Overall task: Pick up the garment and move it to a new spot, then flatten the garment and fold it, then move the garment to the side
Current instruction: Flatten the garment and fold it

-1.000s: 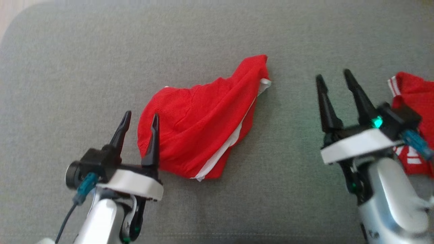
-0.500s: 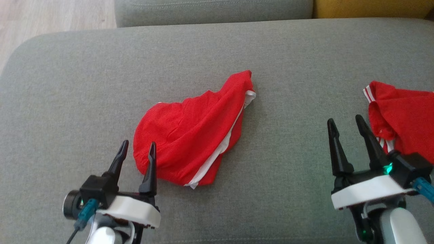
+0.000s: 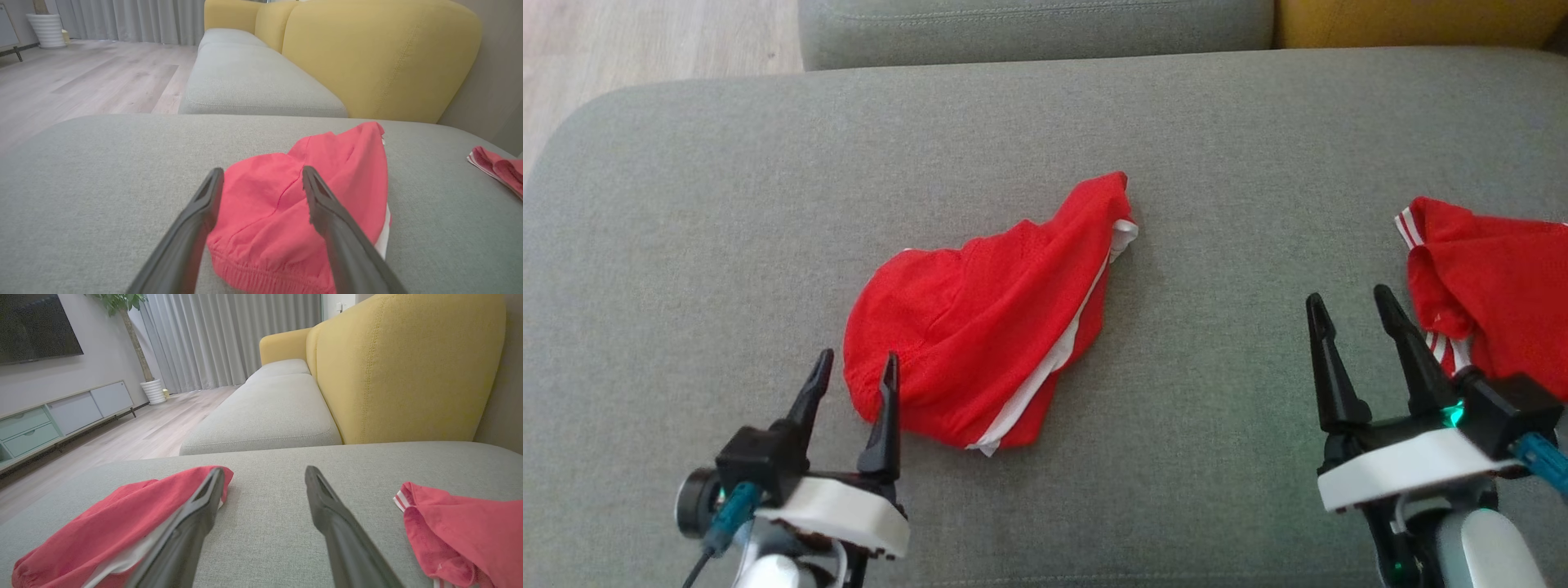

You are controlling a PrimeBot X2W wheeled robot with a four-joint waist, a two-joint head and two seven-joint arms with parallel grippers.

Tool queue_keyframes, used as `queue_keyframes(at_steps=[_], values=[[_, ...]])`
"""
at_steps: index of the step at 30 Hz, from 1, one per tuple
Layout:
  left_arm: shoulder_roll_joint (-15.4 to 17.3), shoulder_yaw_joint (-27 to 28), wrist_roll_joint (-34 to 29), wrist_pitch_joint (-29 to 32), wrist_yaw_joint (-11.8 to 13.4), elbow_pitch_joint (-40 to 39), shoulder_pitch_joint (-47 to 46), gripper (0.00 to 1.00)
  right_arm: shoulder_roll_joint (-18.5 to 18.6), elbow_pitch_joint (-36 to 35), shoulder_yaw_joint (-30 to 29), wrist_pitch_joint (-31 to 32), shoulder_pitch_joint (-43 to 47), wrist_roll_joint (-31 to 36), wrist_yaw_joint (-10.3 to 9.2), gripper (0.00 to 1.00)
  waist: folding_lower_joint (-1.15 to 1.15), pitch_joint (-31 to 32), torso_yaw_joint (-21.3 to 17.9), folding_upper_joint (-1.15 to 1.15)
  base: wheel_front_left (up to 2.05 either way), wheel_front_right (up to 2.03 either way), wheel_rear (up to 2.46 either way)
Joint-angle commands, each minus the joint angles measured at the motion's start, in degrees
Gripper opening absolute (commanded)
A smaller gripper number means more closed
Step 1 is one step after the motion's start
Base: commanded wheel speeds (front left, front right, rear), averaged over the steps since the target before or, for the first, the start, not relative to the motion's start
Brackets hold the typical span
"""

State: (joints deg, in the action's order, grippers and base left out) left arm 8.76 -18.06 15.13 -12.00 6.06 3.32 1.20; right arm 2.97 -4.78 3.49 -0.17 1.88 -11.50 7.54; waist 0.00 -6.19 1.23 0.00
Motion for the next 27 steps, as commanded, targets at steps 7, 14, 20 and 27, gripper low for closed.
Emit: queue_keyframes(at_steps=[7, 14, 20, 27], values=[[-0.1, -1.4, 3.0, 5.2, -2.7, 1.0, -0.6, 1.0, -0.1, -2.4, 1.7, 0.3, -1.4, 0.3, -0.05, 1.0, 0.0, -1.0, -0.1, 0.0, 0.0, 0.0, 0.0], [-1.4, -3.1, 6.7, 10.4, -5.5, 7.3, -2.5, 1.0, -0.1, -2.5, 2.3, 0.2, -2.2, -0.2, -0.05, 1.0, 0.0, -3.1, -1.0, 0.0, 0.0, 0.0, 0.0], [-2.2, -2.2, 9.4, 10.3, -7.1, 11.3, -5.5, 0.95, -0.1, -2.3, 2.4, -0.3, -2.8, -0.9, -0.05, 1.0, 0.0, -4.3, -1.9, 0.0, 0.0, 0.0, 0.0], [-1.7, -1.9, 10.2, 7.9, -8.5, 11.5, -6.5, 0.0, -0.1, -1.8, 2.0, -0.7, -2.9, -1.5, -0.05, 1.0, 0.0, -4.6, -2.1, 0.0, 0.0, 0.0, 0.0]])
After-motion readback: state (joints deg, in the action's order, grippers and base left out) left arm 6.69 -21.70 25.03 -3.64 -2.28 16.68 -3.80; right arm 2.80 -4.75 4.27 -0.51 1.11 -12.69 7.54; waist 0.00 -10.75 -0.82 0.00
